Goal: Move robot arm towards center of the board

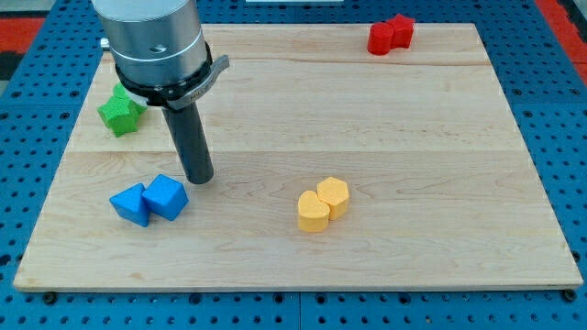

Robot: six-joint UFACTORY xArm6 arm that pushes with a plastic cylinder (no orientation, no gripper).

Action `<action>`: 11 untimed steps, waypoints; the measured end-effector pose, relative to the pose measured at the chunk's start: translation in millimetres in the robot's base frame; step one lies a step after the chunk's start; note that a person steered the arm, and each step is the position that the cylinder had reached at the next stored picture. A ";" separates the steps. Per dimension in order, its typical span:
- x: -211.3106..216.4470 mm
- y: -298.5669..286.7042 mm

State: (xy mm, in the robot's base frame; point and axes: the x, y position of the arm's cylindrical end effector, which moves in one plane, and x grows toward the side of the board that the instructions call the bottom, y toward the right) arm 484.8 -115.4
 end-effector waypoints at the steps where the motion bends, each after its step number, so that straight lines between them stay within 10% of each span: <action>1: -3.3 0.0; 11: -78.9 99.6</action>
